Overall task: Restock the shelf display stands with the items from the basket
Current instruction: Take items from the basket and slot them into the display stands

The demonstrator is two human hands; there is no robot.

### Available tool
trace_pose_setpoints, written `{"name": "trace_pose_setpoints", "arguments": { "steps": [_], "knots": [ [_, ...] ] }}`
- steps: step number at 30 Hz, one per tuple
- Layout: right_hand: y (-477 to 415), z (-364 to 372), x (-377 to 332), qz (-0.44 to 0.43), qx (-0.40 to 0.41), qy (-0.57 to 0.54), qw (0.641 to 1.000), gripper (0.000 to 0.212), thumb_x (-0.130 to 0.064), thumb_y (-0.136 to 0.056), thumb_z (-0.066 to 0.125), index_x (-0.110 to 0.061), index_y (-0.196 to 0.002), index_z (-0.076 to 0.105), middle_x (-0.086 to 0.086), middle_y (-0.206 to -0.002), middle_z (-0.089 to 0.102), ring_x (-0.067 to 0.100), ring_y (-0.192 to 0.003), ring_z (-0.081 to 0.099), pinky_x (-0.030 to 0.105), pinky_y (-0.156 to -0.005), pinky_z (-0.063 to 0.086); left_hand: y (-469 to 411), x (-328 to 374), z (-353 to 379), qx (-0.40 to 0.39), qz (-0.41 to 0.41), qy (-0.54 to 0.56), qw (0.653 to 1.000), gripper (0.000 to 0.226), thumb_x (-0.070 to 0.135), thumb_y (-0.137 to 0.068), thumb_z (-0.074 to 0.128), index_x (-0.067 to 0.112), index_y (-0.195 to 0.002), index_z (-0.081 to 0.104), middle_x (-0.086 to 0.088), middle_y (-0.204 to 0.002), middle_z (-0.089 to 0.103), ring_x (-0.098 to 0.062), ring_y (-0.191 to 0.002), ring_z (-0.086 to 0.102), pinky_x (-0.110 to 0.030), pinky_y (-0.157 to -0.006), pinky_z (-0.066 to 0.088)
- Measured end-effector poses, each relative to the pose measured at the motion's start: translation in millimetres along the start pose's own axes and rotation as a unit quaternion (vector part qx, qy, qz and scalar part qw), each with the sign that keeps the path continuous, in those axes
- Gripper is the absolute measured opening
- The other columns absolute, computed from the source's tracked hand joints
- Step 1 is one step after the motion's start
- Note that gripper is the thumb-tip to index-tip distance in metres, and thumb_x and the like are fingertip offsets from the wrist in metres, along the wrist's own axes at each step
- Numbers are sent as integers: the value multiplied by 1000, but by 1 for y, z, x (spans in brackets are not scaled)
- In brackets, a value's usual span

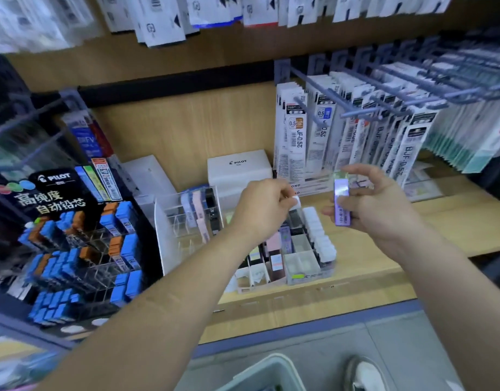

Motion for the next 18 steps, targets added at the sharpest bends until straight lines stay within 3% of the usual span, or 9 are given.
{"name": "trace_pose_setpoints", "arguments": {
  "steps": [3,6,10,14,18],
  "knots": [
    [0,-5,1,-1,4,-27,1000,43,16,-89,54,-24,-104,53,12,-80,61,29,-70,71,44,-69,60,-4,-1,17,-25,28,-76,996,9,27,-88,64,18,-89,68,-1,-86,71,-20,-84,63,-31,-75,49],
    [0,-7,2,-2,-8,-35,999,41,16,-86,58,-24,-96,51,8,-68,60,26,-69,67,42,-66,61,-6,-2,30,-39,40,-103,993,14,29,-90,61,17,-93,67,-3,-91,71,-23,-88,61,-29,-73,45],
    [1,-7,2,-1,-35,-38,999,39,16,-85,59,-21,-94,49,20,-80,60,29,-76,65,40,-65,62,-11,5,32,-23,48,-111,992,14,26,-90,61,16,-94,70,-3,-92,70,-21,-90,56,-25,-66,30],
    [1,-9,3,3,-42,-43,998,38,16,-86,58,-20,-95,49,24,-91,61,32,-84,66,41,-68,62,-13,7,29,-32,23,-101,994,12,24,-87,64,18,-95,72,-1,-93,71,-19,-90,59,-23,-72,39],
    [0,-8,6,5,-45,-44,998,37,17,-85,58,-19,-93,53,18,-84,57,32,-80,64,42,-68,61,-12,4,34,-52,14,-107,993,9,24,-85,66,20,-90,73,1,-90,71,-18,-89,61,-23,-73,41]
  ]
}}
Point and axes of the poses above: each hand's wrist, its own y-axis away from the middle knuckle, its own z-axis out of the palm, x = y × z, the point moved 5 cm from there along -y, towards the middle knuckle
